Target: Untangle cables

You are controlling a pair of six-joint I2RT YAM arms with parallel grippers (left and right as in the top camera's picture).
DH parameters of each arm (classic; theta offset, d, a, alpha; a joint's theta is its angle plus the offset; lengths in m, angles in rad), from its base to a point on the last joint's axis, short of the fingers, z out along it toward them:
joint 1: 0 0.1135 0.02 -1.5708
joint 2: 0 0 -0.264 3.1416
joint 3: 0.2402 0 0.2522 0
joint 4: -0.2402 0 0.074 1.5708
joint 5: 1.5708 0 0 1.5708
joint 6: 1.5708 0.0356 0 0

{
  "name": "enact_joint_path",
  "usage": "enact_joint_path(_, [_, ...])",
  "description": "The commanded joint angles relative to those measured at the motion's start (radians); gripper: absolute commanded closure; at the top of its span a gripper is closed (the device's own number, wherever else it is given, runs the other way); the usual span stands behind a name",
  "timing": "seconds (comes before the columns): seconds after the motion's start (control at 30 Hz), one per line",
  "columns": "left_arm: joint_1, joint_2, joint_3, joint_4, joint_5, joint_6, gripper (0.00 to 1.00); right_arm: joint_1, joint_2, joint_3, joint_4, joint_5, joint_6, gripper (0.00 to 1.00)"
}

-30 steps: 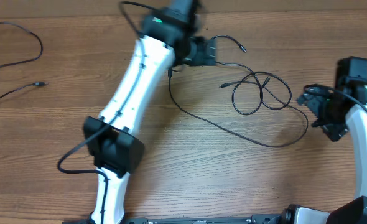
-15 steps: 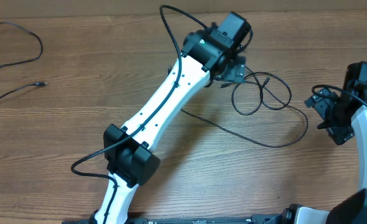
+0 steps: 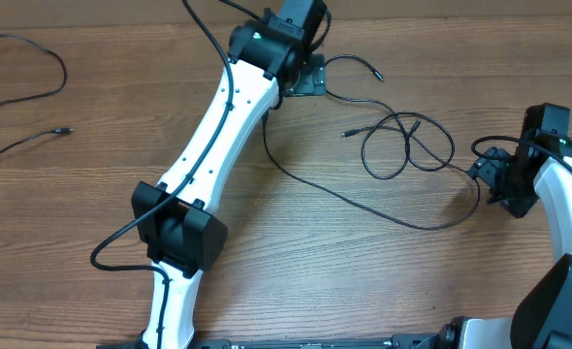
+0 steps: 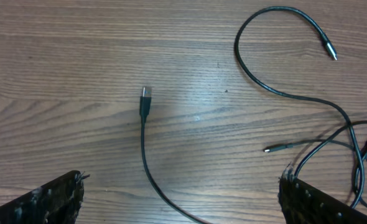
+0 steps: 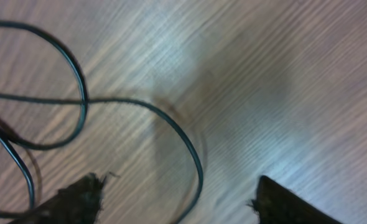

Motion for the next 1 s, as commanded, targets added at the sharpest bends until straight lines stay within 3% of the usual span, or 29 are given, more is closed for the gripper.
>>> enact_joint_path(0.0, [0.007,0.005,-0.002,-0.011,0.068,0.019,0.00,-0.008,0.019,-0.029,0.051,-0.053,-0.139,0.28])
enact_joint_path(0.23, [0.012,0.005,-0.002,-0.052,0.089,0.020,0.00,-0.009,0.112,-0.066,0.172,-0.073,-0.269,0.32])
enact_joint_path(0.33, [0.012,0.005,-0.002,-0.066,0.090,0.019,0.00,-0.009,0.159,-0.066,0.188,-0.092,-0.341,0.43])
enact_joint_path(0.47, [0.014,0.005,-0.002,-0.077,0.091,0.019,0.00,-0.009,0.201,-0.066,0.182,-0.148,-0.363,0.70])
enact_joint_path(0.53, [0.014,0.005,-0.002,-0.078,0.094,0.020,0.00,-0.008,0.205,-0.066,0.182,-0.212,-0.362,0.92])
enact_joint_path(0.57, [0.014,0.005,-0.002,-0.080,0.101,0.023,0.00,-0.007,0.205,-0.065,0.182,-0.260,-0.361,0.96])
enact_joint_path(0.73, [0.021,0.005,-0.002,-0.075,0.281,0.192,0.06,-0.007,0.204,-0.024,0.138,-0.660,-0.316,0.96])
enact_joint_path(0.83, [0.043,0.005,-0.002,-0.086,0.462,0.332,0.08,-0.007,0.204,0.025,0.114,-0.819,-0.102,0.96])
enact_joint_path(0.97, [0.086,0.005,-0.002,-0.138,0.726,0.460,0.04,0.006,0.203,0.063,0.126,-0.929,0.124,0.96])
